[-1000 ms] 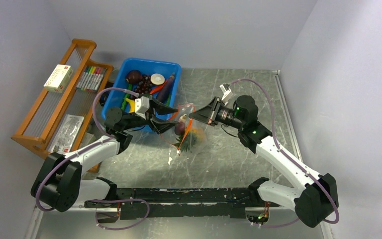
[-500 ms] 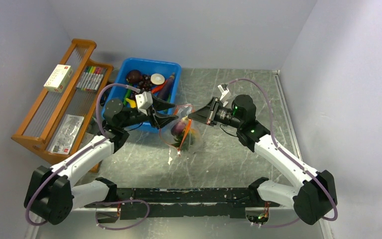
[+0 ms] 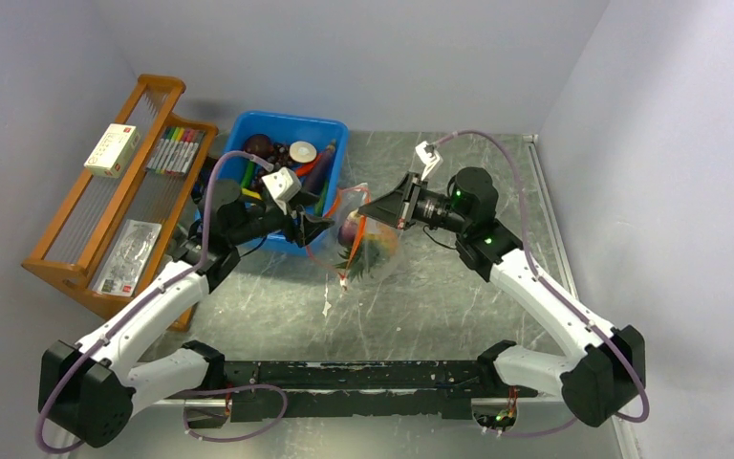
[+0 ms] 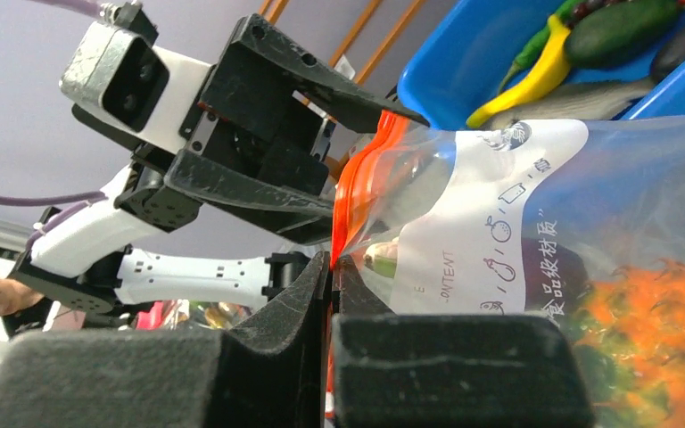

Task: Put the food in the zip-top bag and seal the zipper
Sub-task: Adjust the zipper on the food storage bag, then pick up the fake fruit from the bin.

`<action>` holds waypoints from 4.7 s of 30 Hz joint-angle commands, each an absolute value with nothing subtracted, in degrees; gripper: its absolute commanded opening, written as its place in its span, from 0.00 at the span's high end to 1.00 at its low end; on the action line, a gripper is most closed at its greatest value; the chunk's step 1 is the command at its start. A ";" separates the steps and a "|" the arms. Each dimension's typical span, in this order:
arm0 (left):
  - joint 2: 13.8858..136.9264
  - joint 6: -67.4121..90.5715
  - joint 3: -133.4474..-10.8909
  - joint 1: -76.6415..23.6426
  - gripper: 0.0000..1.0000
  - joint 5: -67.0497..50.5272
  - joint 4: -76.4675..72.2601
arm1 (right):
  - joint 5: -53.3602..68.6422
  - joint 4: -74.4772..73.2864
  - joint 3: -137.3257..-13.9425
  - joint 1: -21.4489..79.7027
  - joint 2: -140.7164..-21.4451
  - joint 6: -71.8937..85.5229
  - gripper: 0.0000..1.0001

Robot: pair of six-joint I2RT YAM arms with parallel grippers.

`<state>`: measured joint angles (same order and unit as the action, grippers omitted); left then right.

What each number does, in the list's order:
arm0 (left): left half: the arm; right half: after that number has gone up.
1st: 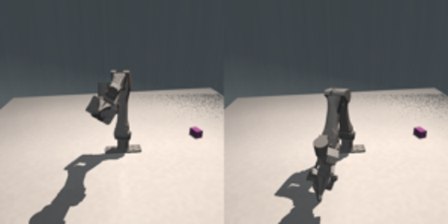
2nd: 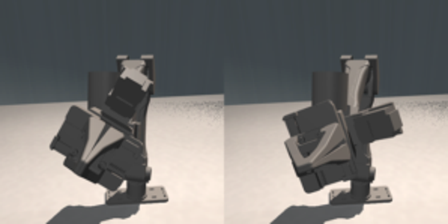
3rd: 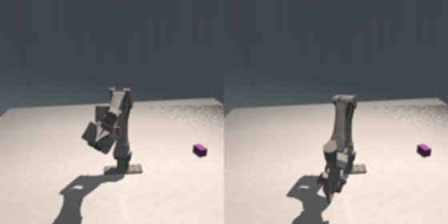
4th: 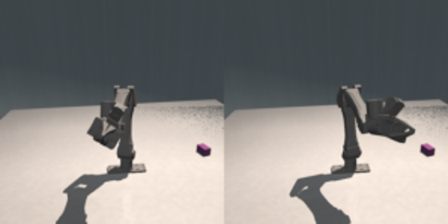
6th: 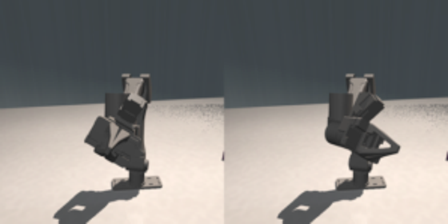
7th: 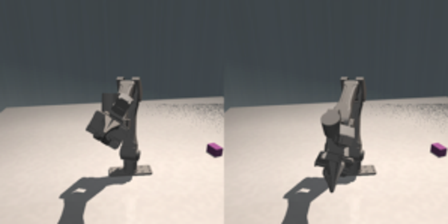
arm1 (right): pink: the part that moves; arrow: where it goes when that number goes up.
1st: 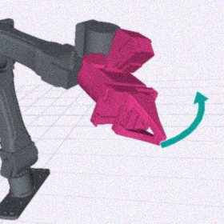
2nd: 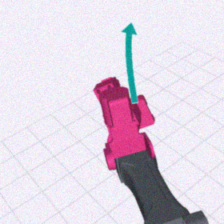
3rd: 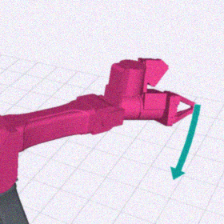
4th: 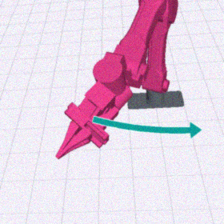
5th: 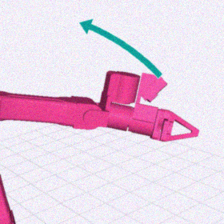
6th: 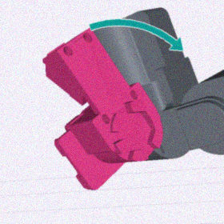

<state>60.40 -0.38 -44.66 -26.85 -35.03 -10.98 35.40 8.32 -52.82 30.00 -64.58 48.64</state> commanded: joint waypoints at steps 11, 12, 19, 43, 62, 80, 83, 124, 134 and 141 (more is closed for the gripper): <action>63.73 2.58 -49.14 -27.25 0.93 -33.79 -2.37 | 42.12 11.90 -52.86 29.23 -66.46 45.54 1.00; 62.78 4.52 -49.76 -27.25 0.93 -34.46 -3.10 | 40.70 8.09 -54.33 28.88 -66.51 42.47 1.00; 61.64 16.82 -51.48 -27.25 0.93 -35.92 -6.28 | 40.73 8.17 -52.04 28.56 -66.42 43.08 1.00; 62.27 14.00 -59.76 -27.21 0.42 -18.13 12.66 | 43.02 -0.21 -63.43 26.20 -61.43 36.84 1.00; 61.22 13.09 -54.93 -27.25 0.39 -37.43 0.98 | 39.89 -13.30 -56.89 24.61 -68.07 29.65 1.00; 71.06 8.12 -64.03 -32.43 0.39 -26.32 14.46 | 37.73 -14.28 -60.22 24.60 -67.28 31.26 1.00; 71.04 8.27 -64.90 -32.69 0.38 -19.34 16.25 | 31.94 -19.32 -62.03 24.53 -67.43 31.42 1.00; 107.64 -9.20 -86.42 -13.49 0.30 -2.54 26.16 | 33.80 -14.09 -58.45 24.60 -60.18 31.32 1.00; 114.32 -9.96 -87.30 -11.76 0.28 -0.11 26.71 | 34.06 -12.57 -58.45 24.54 -60.84 32.88 1.00; 116.94 -10.36 -88.32 -11.62 0.22 1.21 26.39 | 34.45 -12.27 -58.16 24.56 -60.55 32.99 1.00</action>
